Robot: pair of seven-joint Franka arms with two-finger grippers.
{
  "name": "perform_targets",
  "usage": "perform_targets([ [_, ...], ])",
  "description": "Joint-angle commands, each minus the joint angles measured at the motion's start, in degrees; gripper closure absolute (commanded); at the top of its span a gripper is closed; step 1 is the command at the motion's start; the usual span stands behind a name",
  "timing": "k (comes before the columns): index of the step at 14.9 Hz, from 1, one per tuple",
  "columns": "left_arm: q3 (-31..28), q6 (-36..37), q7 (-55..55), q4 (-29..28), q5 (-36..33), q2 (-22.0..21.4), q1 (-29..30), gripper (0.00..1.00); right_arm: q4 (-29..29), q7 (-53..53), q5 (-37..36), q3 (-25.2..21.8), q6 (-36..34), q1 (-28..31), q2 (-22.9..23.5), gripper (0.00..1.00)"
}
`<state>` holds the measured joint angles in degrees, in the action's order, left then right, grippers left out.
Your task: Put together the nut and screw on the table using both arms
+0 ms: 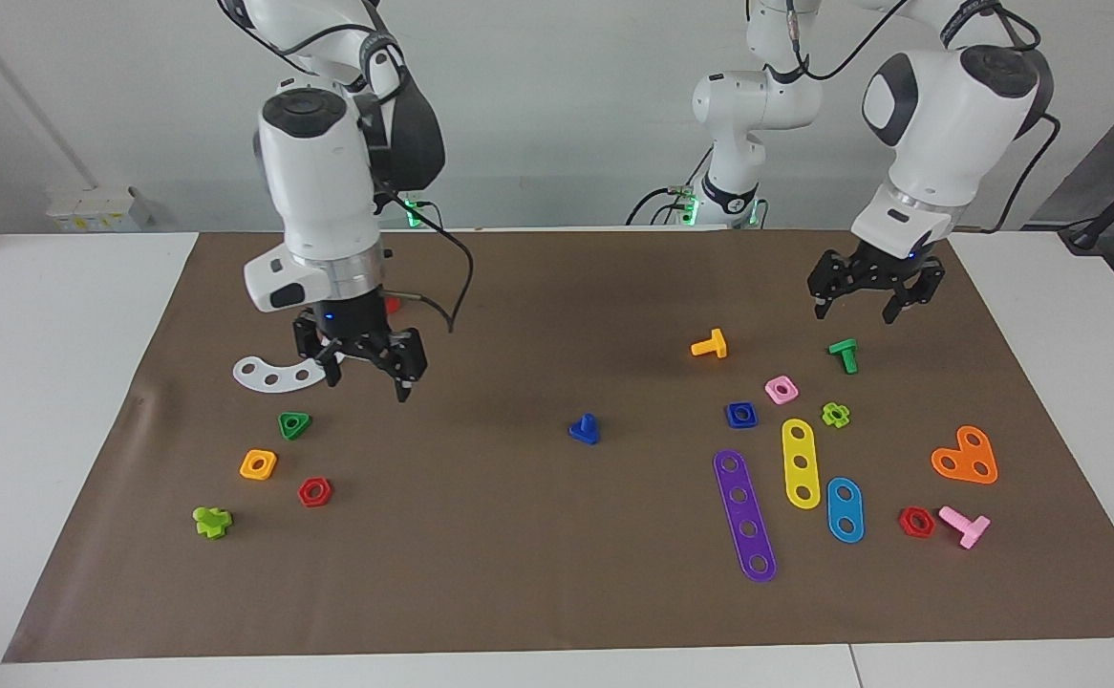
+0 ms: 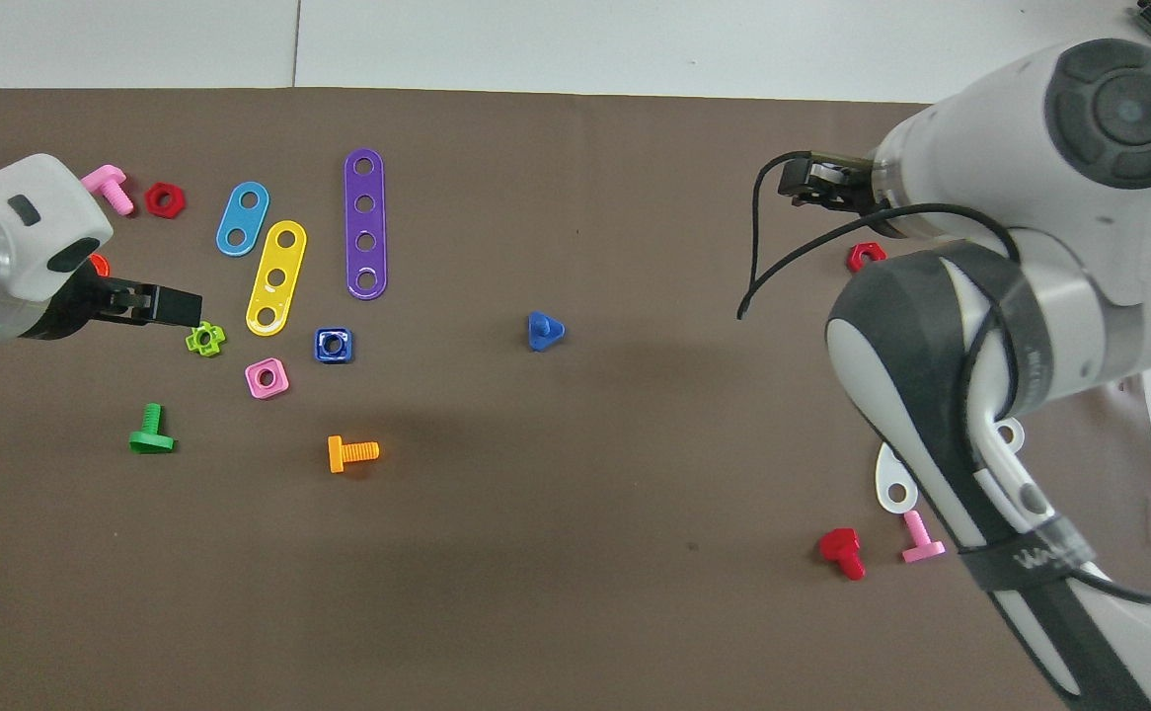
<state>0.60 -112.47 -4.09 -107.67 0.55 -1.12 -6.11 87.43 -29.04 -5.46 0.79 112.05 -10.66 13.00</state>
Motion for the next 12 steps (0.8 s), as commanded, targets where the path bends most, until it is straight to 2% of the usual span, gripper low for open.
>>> perform_targets([
  [1, -0.68, -7.21, 1.53, -4.47, 0.50, 2.25, -2.32, 0.00, 2.31, 8.19, 2.65, 1.06, -3.75, 5.11, -4.20, 0.00],
  [5, -0.51, -17.41, 2.42, -9.22, 0.50, 4.80, -3.11, 0.03, 1.70, 11.53, 3.00, 1.06, -10.51, 7.40, -8.68, 0.00],
  [8, -0.68, -19.97, 5.83, -10.02, 0.50, 8.05, -5.39, 0.05, 1.43, 17.95, 3.96, 1.06, -17.72, 9.59, -11.49, 0.00],
  [10, -0.68, -22.52, 6.89, -10.02, 0.50, 10.33, -5.92, 0.05, 1.87, 22.87, 7.21, 0.79, -21.76, 13.01, -12.99, 0.00],
  [12, -0.77, -25.94, 8.48, -10.02, 0.50, 13.41, -6.72, 0.05, 2.13, 24.03, 7.31, 0.79, -22.31, 13.64, -13.08, 0.00],
])
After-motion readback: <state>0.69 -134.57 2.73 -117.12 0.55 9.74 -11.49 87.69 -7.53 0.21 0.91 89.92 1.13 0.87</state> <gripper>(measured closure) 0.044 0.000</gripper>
